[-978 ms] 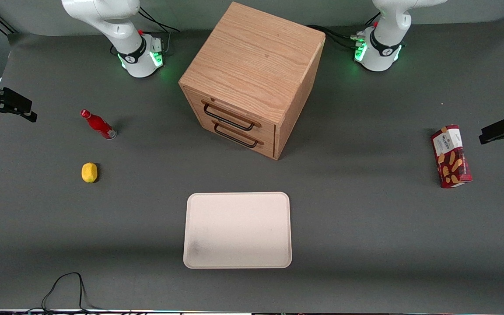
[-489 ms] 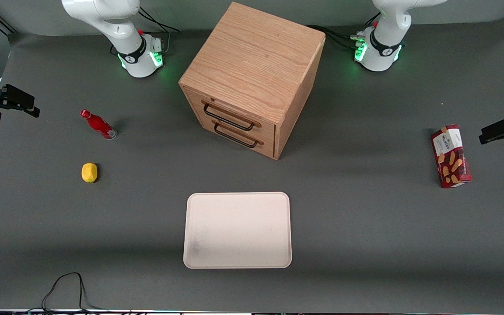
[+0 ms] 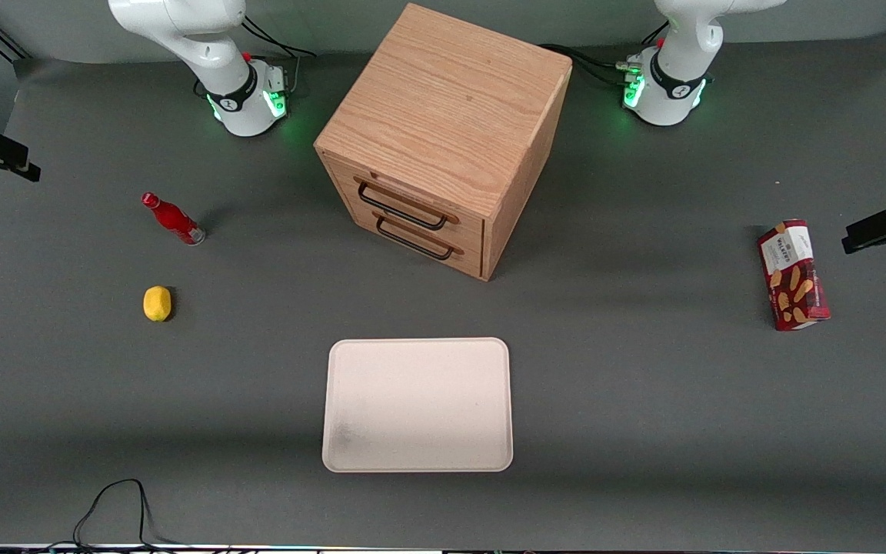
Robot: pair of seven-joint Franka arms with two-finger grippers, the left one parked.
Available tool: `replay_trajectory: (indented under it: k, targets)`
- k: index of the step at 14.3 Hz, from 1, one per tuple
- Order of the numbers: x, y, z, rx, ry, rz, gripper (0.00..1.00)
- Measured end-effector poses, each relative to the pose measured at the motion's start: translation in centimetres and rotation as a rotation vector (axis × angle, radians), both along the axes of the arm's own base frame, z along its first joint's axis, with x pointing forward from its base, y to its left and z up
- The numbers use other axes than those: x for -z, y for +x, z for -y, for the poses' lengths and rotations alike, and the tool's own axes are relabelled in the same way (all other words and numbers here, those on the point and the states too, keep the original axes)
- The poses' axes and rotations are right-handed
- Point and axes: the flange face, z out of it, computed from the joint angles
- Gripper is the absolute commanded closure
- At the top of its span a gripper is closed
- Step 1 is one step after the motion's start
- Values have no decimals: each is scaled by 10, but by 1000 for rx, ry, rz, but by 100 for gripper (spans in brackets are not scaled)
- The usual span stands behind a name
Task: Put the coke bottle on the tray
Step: 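Move the right gripper above the red bottle lying on the table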
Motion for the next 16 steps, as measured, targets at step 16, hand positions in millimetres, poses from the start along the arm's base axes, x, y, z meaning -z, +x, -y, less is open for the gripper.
replay_trajectory:
  k: [16]
  targets:
    - [18,-124,16,-59,21,84,0]
